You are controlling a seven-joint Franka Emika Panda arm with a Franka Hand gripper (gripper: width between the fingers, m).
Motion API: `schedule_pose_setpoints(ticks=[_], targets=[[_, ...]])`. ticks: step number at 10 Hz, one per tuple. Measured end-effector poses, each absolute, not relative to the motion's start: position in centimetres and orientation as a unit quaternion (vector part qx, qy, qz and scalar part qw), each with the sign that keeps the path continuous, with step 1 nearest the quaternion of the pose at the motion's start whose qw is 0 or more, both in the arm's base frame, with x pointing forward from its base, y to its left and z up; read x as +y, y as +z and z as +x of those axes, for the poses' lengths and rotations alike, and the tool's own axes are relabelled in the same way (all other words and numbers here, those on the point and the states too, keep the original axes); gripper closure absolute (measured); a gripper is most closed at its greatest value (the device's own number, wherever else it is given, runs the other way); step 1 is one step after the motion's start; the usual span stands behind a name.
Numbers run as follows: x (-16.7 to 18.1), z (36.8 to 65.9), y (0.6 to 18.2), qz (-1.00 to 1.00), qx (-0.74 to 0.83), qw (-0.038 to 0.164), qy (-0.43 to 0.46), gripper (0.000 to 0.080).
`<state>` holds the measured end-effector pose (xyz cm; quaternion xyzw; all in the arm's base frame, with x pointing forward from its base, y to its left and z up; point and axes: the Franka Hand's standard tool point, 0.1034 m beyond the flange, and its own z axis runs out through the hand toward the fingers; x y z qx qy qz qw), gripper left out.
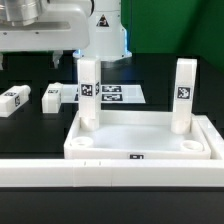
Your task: Assemble desk
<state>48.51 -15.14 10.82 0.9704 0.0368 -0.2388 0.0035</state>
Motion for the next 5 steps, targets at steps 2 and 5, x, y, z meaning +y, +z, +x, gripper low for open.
schedule_pose_setpoints(ticks=[2,5], targets=[[-15.09,48.69,10.76,0.971,0.040,0.005,-0.236,0.0150],[-15.19,48.02,10.18,0.971,0.038,0.002,-0.236,0.0150]])
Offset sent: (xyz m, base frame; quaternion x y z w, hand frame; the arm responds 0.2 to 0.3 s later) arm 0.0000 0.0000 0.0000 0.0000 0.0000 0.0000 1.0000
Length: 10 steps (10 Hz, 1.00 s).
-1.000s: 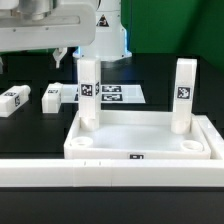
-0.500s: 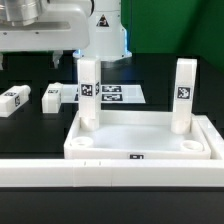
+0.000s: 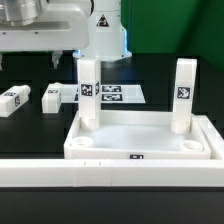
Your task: Assemble desk
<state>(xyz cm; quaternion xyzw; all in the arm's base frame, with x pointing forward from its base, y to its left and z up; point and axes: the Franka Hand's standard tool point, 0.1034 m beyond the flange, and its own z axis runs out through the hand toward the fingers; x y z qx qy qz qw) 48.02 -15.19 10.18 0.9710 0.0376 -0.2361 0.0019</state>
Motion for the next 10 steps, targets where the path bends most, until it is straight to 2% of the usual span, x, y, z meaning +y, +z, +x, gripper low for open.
schedule_pose_setpoints(ticks=[2,3,7,10], targets=[[-14.4,46.1,8.9,0.969,0.031,-0.002,-0.244,0.0150],[-14.2,45.8,8.9,0.969,0.031,-0.004,-0.245,0.0150],[-14.2,45.5,8.7,0.966,0.031,-0.006,-0.258,0.0150],[-13.6,44.3,9.5,0.943,0.027,-0.021,-0.330,0.0150]])
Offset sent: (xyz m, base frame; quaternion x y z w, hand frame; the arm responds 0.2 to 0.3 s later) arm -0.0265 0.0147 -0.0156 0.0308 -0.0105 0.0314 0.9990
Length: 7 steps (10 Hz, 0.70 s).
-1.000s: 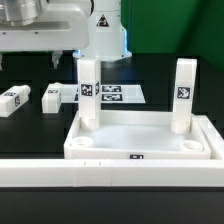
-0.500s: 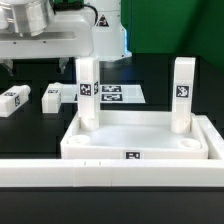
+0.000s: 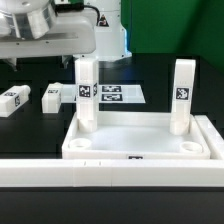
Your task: Assemble desk
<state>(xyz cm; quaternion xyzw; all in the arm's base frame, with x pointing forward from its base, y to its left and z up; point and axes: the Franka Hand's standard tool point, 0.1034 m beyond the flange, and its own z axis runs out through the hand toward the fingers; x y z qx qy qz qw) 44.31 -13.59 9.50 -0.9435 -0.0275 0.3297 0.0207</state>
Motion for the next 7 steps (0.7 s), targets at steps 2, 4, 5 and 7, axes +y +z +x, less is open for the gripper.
schedule_pose_setpoints(ticks=[2,4,5,7], targets=[[-13.26,43.05,9.94,-0.914,-0.021,0.034,0.404,0.0150],[-13.04,42.68,10.14,-0.890,-0.015,0.040,0.453,0.0150],[-13.10,42.96,9.80,-0.892,-0.017,0.037,0.450,0.0150],[-13.18,42.77,9.70,-0.891,-0.015,0.038,0.451,0.0150]])
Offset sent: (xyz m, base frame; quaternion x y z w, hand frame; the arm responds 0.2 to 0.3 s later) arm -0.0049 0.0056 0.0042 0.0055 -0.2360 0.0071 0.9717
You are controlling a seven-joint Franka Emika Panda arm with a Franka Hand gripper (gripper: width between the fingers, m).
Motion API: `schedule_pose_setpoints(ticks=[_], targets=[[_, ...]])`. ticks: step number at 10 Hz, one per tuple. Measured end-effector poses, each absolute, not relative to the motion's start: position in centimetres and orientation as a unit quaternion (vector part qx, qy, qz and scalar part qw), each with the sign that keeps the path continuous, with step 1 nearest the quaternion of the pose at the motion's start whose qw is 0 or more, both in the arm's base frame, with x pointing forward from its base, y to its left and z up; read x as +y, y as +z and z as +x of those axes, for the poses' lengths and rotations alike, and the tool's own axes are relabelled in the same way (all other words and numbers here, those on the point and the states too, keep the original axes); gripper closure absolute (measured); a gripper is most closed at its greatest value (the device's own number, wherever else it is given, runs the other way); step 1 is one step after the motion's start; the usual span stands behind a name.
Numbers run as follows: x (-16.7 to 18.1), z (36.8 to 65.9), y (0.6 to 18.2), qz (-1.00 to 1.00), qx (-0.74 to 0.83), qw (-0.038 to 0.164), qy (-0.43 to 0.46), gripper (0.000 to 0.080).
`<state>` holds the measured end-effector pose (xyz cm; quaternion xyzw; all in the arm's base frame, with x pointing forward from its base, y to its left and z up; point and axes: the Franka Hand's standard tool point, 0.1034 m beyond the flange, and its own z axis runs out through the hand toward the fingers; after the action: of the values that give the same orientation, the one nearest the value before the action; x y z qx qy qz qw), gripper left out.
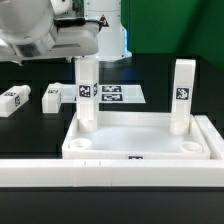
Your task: Assemble desk
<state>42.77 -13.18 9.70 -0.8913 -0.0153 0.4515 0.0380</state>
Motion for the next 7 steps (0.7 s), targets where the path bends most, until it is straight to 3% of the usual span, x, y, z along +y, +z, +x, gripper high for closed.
schedule_pose_setpoints(ticks=[4,7], targets=[[-13.9,39.6,8.0,-0.885,-0.004,0.044,0.464,0.0150],[-14.4,39.2,7.4,-0.886,-0.004,0.045,0.461,0.0150]])
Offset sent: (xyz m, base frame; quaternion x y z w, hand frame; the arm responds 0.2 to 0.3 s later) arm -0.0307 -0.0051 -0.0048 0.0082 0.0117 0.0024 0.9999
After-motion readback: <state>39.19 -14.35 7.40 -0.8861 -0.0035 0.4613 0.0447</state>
